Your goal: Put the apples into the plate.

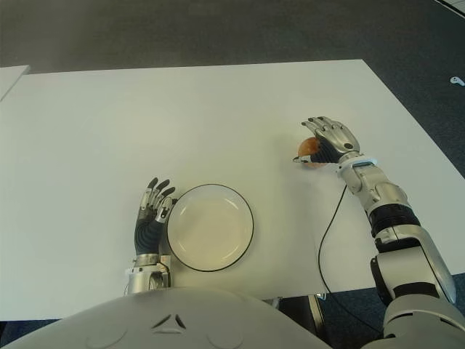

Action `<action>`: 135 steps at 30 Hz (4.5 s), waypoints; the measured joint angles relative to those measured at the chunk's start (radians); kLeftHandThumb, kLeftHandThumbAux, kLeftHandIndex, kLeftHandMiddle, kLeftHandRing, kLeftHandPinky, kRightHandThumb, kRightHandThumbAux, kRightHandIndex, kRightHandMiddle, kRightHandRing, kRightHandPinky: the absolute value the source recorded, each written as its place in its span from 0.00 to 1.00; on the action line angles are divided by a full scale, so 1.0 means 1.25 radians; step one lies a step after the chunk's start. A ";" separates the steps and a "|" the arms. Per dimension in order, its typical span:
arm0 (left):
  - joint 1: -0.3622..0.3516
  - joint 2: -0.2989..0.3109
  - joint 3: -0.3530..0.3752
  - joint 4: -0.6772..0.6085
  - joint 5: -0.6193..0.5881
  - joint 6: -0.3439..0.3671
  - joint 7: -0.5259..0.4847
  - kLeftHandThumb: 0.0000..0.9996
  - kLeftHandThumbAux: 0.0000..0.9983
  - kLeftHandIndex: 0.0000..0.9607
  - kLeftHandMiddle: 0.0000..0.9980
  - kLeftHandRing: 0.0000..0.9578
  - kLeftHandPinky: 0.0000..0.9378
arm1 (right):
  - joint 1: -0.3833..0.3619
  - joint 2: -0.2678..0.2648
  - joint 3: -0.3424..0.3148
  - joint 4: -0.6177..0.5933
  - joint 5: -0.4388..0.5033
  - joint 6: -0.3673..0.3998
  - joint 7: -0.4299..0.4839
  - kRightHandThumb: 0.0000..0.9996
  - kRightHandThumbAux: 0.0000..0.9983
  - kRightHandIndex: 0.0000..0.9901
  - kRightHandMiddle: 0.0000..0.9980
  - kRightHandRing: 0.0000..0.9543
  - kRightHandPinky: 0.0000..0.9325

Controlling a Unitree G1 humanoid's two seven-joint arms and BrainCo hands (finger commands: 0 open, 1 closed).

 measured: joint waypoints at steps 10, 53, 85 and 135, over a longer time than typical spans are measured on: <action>-0.003 0.000 0.002 0.004 0.002 -0.008 0.000 0.17 0.53 0.08 0.18 0.25 0.31 | -0.013 0.001 0.020 0.035 0.004 -0.010 -0.008 0.21 0.43 0.00 0.00 0.00 0.00; 0.001 -0.002 0.007 0.014 0.020 -0.034 -0.005 0.15 0.54 0.08 0.17 0.25 0.32 | -0.104 0.030 0.150 0.268 0.009 -0.040 -0.123 0.27 0.39 0.00 0.00 0.00 0.03; 0.007 -0.004 0.005 0.003 0.020 -0.015 -0.005 0.16 0.55 0.10 0.19 0.27 0.34 | -0.103 0.026 0.175 0.251 0.029 -0.057 -0.192 0.63 0.69 0.40 0.48 0.50 0.49; 0.008 -0.005 0.010 0.002 0.007 -0.016 -0.005 0.15 0.57 0.09 0.19 0.26 0.32 | -0.097 0.044 0.142 0.266 0.048 -0.058 -0.218 0.70 0.72 0.44 0.79 0.80 0.80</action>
